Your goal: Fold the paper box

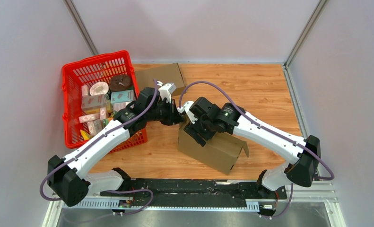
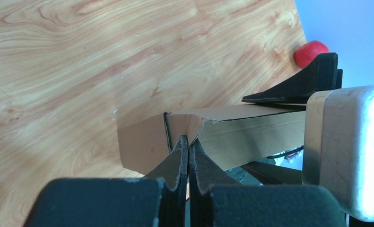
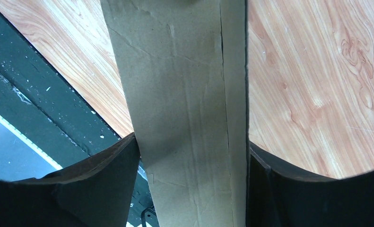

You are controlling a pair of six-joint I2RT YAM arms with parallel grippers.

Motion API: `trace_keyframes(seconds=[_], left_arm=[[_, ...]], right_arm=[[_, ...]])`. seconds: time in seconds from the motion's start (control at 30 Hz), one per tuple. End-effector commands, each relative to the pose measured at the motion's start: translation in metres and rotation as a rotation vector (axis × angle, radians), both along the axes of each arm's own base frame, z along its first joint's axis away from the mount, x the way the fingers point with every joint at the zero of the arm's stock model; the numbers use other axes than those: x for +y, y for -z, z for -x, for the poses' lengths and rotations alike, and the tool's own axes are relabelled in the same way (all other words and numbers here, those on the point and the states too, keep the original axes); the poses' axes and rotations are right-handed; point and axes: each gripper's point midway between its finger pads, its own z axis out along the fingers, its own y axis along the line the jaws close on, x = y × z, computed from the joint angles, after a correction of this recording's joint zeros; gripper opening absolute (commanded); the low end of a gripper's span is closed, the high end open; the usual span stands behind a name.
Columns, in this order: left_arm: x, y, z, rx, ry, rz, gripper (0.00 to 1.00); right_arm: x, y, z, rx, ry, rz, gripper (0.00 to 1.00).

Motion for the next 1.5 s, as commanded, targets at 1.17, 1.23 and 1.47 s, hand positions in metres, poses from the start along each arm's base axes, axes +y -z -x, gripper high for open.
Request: trace_keyframes(seconds=[1.17, 1.23, 1.47], left_arm=[[0.035, 0.031, 0.023, -0.024, -0.044, -0.145, 0.00], [0.034, 0.030, 0.023, -0.026, -0.042, -0.148, 0.00], [0.033, 0.030, 0.025, -0.031, -0.038, -0.159, 0.00]], right_arm=[[-0.146, -0.063, 0.077, 0.064, 0.797, -0.259, 0.72], [-0.143, -0.064, 0.081, 0.092, 0.798, -0.274, 0.61], [-0.155, -0.044, 0.104, 0.176, 0.829, -0.262, 0.49]])
